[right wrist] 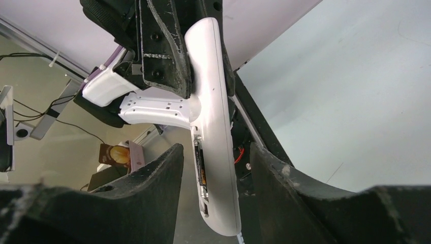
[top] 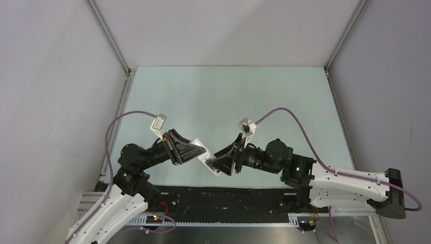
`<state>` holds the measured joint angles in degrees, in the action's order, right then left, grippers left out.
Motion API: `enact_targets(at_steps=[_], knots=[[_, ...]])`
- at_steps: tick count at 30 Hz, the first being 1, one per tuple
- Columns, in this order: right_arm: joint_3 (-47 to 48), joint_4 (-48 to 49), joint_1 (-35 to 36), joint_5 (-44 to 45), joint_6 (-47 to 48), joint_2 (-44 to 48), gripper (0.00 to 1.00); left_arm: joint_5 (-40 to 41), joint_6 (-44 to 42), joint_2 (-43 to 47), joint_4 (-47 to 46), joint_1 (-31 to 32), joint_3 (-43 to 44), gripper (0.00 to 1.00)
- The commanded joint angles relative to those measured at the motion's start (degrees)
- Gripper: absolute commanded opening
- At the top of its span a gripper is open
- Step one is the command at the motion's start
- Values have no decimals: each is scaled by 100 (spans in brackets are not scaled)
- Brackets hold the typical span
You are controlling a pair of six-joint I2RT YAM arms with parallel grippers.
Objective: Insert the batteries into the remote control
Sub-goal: Load the battery into the remote control.
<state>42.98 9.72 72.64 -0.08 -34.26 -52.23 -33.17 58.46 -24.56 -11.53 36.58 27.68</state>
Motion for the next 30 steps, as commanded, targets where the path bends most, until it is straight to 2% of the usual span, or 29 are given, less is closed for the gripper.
enact_targets(at_steps=[1, 6, 13, 17, 30], knots=[[21, 273, 12, -134, 80, -9, 55, 76, -2, -55, -264, 12, 138, 0], [24, 288, 21, -172, 78, -67, 53, 75, -1, -75, -264, 11, 133, 0], [27, 238, 20, -177, 78, -131, 55, 95, 8, -76, -267, 14, 121, 0], [22, 191, 18, -92, 58, -147, 41, 99, 4, -78, -266, 12, 123, 0], [277, -543, 69, 573, 17, -326, 16, 97, 11, -93, -264, 16, 132, 0]])
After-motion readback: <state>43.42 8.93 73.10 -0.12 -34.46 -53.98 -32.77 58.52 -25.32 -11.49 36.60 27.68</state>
